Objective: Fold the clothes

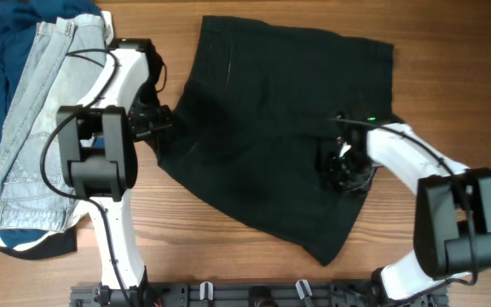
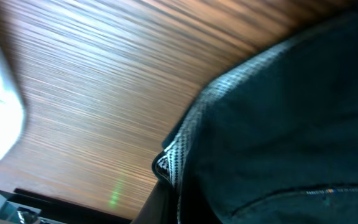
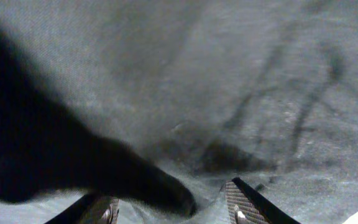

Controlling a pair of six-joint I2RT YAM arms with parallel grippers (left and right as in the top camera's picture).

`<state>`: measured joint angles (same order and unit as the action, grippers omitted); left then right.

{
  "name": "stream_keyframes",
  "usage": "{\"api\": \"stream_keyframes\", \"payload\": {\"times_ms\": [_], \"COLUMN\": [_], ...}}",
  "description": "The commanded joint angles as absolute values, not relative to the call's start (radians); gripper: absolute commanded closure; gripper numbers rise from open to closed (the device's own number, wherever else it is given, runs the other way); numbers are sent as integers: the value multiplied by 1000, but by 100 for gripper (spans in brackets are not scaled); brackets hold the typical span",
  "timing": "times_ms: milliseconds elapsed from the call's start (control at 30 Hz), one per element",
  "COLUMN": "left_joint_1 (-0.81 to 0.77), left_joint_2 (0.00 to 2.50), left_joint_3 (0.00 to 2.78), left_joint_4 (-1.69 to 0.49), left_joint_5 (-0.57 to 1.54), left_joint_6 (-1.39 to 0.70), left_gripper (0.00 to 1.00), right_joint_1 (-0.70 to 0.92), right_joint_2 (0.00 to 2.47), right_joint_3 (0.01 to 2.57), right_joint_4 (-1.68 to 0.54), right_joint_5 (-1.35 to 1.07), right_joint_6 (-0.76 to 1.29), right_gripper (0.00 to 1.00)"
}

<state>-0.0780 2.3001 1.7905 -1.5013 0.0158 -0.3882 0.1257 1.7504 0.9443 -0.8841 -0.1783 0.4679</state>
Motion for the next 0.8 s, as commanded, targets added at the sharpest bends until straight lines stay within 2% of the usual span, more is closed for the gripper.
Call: {"api": "stream_keyframes", "payload": {"times_ms": [0, 200, 367, 467, 533, 767], "left_joint_1": [-162, -275, -303, -301, -300, -300], "left_joint_2": [2292, 2292, 2292, 2292, 2292, 2288], "left_joint_3": [1784, 1784, 1784, 1784, 1784, 1784], "left_joint_4": [-1499, -1492, -1477, -1462, -1451, -1416], "left_joint_5": [82, 82, 81, 81, 82, 82], "left_joint_6": [-399, -410, -427, -428, -427, -432], "left_gripper": [96, 96, 96, 96, 96, 96], "right_joint_1": [14, -91, -126, -130, -125, -109], "right_joint_2": [1764, 1765, 1766, 1762, 1736, 1414], "right_joint_3": [948, 1000, 1085, 1161, 1222, 1276], "right_joint_4": [-836, -762, -797, -879, -961, -1283], "right_joint_5": [-158, -156, -120, -124, -132, -148], "right_joint_6": [365, 316, 280, 265, 270, 421], "right_gripper": [44, 44, 44, 43, 38, 35]}}
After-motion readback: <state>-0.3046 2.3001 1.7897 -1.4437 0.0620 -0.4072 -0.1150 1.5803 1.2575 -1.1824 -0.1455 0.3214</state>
